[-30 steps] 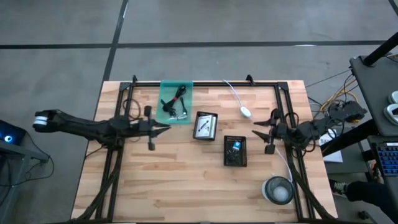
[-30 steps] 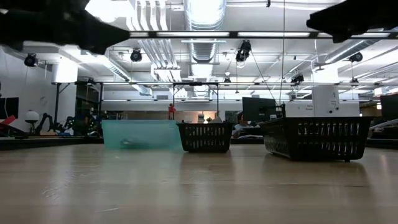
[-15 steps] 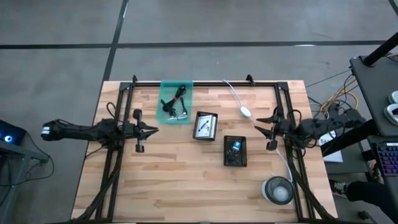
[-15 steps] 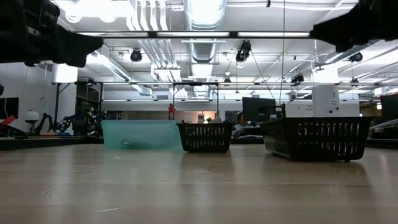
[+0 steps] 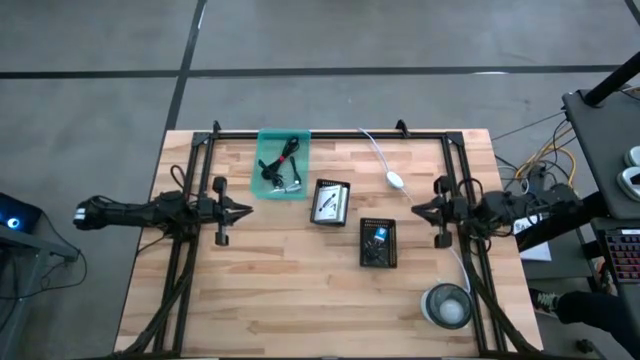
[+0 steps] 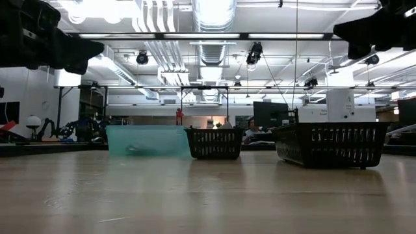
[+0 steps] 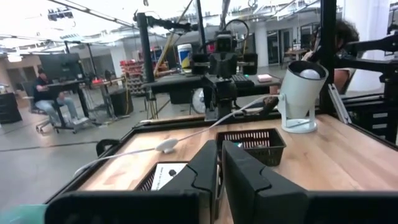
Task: Pick and place items into bin
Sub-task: Return to Home Position
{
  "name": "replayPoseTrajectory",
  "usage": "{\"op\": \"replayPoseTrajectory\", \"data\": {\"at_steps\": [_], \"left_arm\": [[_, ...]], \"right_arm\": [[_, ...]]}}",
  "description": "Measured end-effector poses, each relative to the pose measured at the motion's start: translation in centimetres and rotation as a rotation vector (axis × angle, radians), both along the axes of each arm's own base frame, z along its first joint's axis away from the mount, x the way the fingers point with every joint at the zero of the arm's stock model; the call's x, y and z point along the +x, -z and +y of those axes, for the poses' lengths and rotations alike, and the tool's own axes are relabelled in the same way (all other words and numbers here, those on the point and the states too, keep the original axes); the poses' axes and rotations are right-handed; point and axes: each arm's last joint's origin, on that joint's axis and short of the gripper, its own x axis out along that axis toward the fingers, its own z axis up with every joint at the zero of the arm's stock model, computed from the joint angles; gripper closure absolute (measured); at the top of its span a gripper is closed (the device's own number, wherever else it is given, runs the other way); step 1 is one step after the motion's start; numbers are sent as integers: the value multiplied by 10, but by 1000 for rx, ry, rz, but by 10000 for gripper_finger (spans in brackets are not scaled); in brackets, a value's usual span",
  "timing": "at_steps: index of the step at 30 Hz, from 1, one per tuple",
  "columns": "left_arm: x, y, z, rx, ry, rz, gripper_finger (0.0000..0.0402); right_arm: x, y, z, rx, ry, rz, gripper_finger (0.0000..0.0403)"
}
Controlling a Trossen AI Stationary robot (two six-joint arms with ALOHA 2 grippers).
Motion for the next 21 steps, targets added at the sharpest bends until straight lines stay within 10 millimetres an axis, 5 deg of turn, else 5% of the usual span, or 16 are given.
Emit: {"op": "replayPoseTrajectory", "data": {"at_steps": [11, 21], "left_arm": [[-3, 0, 0, -29, 3, -16, 392], [-3, 5, 0, -105, 5, 34, 392]], "right_arm": [[1, -2, -27, -19, 115, -6, 395], [1, 26, -48, 108, 19, -21, 395]]}}
